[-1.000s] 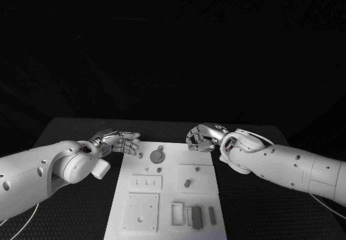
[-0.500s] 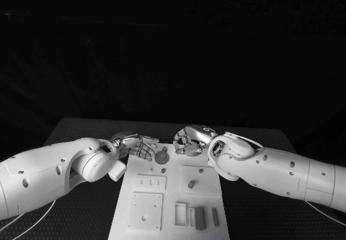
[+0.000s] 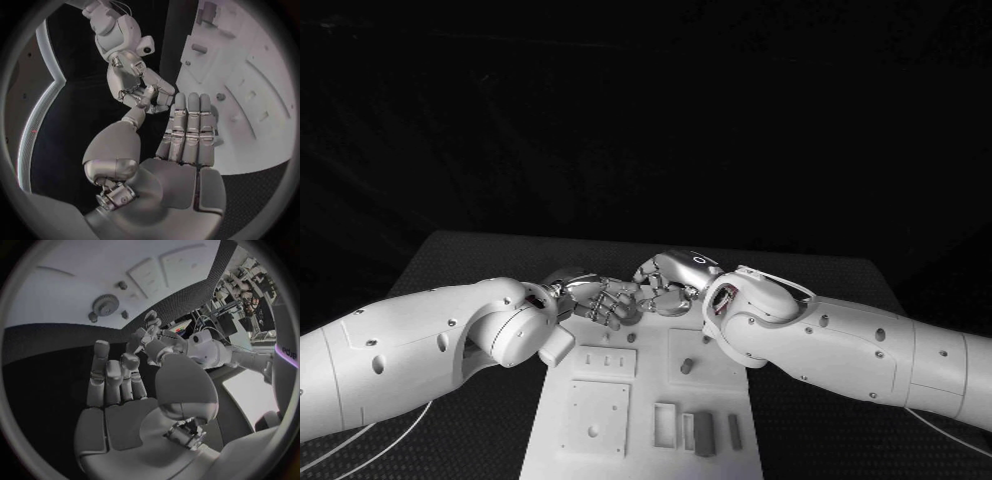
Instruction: Assemble the parts on the task board
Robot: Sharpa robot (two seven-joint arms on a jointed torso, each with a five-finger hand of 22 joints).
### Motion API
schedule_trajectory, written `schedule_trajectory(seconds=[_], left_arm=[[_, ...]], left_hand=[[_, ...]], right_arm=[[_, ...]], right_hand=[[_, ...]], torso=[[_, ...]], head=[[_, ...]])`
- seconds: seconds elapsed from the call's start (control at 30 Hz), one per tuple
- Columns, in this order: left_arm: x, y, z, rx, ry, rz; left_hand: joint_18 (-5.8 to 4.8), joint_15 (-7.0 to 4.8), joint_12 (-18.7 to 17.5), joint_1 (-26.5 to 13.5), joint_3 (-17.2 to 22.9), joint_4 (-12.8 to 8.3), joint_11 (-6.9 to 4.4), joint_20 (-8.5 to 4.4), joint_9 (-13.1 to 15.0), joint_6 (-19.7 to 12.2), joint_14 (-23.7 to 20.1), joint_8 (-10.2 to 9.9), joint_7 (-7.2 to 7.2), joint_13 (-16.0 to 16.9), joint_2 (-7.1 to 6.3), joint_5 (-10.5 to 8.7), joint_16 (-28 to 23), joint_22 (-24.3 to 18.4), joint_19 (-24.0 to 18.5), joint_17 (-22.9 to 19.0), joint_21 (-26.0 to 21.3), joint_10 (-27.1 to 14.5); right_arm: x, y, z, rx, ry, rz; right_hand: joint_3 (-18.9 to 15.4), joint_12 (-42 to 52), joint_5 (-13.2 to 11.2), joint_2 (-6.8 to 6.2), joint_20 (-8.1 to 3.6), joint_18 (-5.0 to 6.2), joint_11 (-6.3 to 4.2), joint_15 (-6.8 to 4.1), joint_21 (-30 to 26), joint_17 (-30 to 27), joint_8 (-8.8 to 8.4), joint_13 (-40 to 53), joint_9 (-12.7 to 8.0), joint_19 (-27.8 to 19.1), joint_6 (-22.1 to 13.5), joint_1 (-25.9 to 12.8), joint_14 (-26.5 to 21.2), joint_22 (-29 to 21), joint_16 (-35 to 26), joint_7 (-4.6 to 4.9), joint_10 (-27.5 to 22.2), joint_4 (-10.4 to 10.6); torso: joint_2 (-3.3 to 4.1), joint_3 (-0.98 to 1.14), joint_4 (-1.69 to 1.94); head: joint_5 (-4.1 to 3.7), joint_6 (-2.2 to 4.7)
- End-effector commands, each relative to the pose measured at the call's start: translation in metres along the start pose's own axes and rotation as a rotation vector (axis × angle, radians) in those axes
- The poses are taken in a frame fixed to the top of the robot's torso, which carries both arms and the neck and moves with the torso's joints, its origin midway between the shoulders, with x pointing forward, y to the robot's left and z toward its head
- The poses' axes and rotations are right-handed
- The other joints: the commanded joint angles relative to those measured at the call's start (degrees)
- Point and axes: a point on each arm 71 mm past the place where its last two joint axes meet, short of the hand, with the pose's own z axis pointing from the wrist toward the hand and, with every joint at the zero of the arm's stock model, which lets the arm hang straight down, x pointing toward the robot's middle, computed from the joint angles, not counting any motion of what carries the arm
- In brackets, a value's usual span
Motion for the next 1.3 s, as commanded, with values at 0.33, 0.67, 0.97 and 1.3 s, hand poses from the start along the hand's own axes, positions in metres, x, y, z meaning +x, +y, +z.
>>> schedule_trajectory(seconds=[0.33,0.67,0.97,1.3], left_arm=[[0.002,-0.001,0.001,-0.015,-0.014,0.030],[0.003,-0.002,0.001,-0.014,-0.015,0.030],[0.005,-0.003,0.001,-0.012,-0.014,0.029],[0.008,-0.004,0.002,-0.010,-0.001,0.032]], left_hand=[[-0.14,-0.87,0.6,-2.0,-1.0,-0.4,-1.14,-1.17,0.6,3.3,2.0,1.6,-1.42,2.8,0.00,-0.22,0.0,0.5,1.3,1.9,0.0,1.3],[-0.32,-0.95,0.4,-1.0,-0.6,-0.7,-1.17,-1.36,0.7,3.5,2.0,1.5,-1.50,3.7,0.17,-0.22,-0.2,0.6,1.4,2.5,-0.1,1.2],[-0.55,-0.86,0.0,0.3,-0.1,-0.8,-1.03,-1.38,0.6,3.2,1.9,1.2,-1.30,4.6,0.62,-0.22,-0.7,0.8,1.2,3.1,-0.3,0.9],[-0.63,-0.89,-0.2,1.5,0.2,-0.9,-1.05,-1.43,0.7,3.4,2.0,1.2,-1.36,5.2,0.98,-0.23,-1.0,0.9,1.3,3.5,-0.3,0.9]], right_arm=[[0.003,0.008,0.004,-0.001,0.015,-0.020],[0.005,0.014,0.007,-0.017,0.018,-0.018],[0.008,0.018,0.010,-0.024,0.024,-0.016],[0.008,0.014,0.012,-0.013,0.027,-0.021]], right_hand=[[0.1,0.1,0.0,-0.54,-0.06,-0.47,0.03,-0.15,0.2,-0.1,0.25,-0.1,0.6,0.3,1.7,-0.3,0.3,1.1,0.2,1.41,0.5,0.1],[0.1,0.0,0.0,-0.54,-0.07,-0.47,0.03,-0.15,0.2,-0.1,0.23,-0.1,0.6,0.3,1.7,-0.4,0.3,1.0,0.1,1.40,0.6,0.1],[0.1,0.0,0.0,-0.57,-0.08,-0.47,0.03,-0.16,0.2,-0.1,0.22,-0.1,0.6,0.3,1.7,-0.4,0.3,1.0,0.1,1.40,0.6,0.1],[0.1,0.0,0.0,-0.56,-0.08,-0.47,0.02,-0.16,0.2,-0.1,0.22,-0.1,0.6,0.3,1.7,-0.4,0.3,1.0,0.1,1.39,0.6,0.1]], torso=[[-0.03,-0.03,0.06],[-0.02,-0.01,0.02],[0.00,0.02,0.00],[-0.02,-0.02,0.03]], head=[[0.02,-0.35],[-0.11,-0.62],[-0.11,-0.63],[-0.08,-0.74]])
